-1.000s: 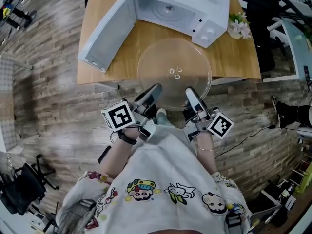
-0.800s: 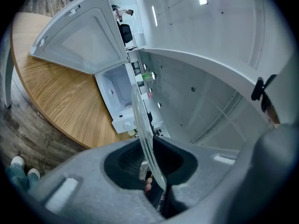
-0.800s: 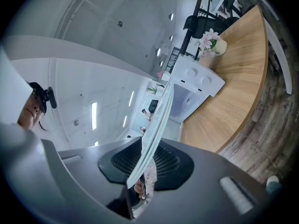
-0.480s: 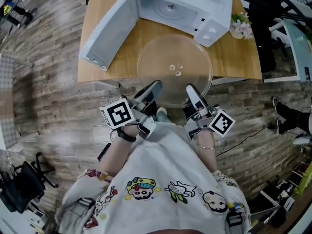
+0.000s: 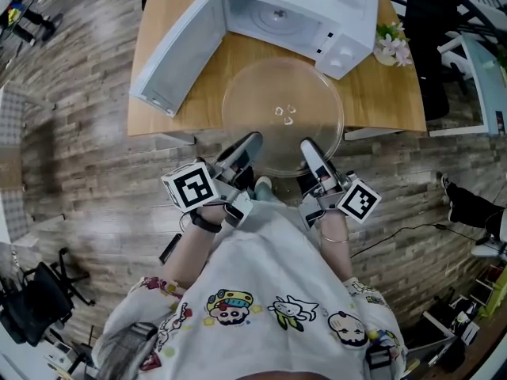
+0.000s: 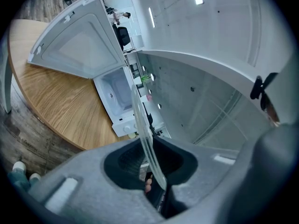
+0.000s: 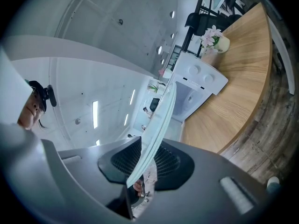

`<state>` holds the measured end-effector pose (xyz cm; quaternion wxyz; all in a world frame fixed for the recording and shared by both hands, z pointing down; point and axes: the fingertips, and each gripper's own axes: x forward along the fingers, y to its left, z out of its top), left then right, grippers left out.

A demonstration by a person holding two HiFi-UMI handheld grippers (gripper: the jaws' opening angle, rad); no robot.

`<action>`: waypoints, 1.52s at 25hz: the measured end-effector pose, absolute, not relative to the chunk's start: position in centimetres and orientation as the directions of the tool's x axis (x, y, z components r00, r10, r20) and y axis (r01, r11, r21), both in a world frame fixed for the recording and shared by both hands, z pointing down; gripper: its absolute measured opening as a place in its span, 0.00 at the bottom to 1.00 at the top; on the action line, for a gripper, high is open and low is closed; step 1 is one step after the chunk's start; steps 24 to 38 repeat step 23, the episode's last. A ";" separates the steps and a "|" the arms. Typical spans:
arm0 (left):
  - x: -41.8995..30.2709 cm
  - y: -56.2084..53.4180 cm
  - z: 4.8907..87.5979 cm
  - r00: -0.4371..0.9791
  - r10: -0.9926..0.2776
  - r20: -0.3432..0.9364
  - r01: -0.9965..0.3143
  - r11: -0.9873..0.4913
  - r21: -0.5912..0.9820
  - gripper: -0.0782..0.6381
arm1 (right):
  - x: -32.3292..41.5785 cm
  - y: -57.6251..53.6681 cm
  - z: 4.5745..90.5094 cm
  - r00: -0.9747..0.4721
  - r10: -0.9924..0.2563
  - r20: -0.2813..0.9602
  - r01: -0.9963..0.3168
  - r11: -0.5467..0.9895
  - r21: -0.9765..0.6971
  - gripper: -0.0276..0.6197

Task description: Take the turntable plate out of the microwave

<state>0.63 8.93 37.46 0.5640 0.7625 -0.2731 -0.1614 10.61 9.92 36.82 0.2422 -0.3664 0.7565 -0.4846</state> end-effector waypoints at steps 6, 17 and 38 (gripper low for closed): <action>0.6 8.8 37.5 0.799 -0.598 0.063 -0.244 -0.227 0.943 0.18 | 10.6 9.9 37.0 -0.617 -0.787 -0.008 -0.317 0.258 -0.913 0.19; 0.6 9.0 38.1 0.802 -0.593 0.071 -0.257 -0.236 0.937 0.19 | 10.7 10.2 37.4 -0.621 -0.784 0.009 -0.325 0.248 -0.913 0.19; 0.8 9.5 38.1 0.803 -0.591 0.073 -0.241 -0.210 0.947 0.19 | 10.6 10.6 37.7 -0.620 -0.785 0.011 -0.319 0.239 -0.917 0.19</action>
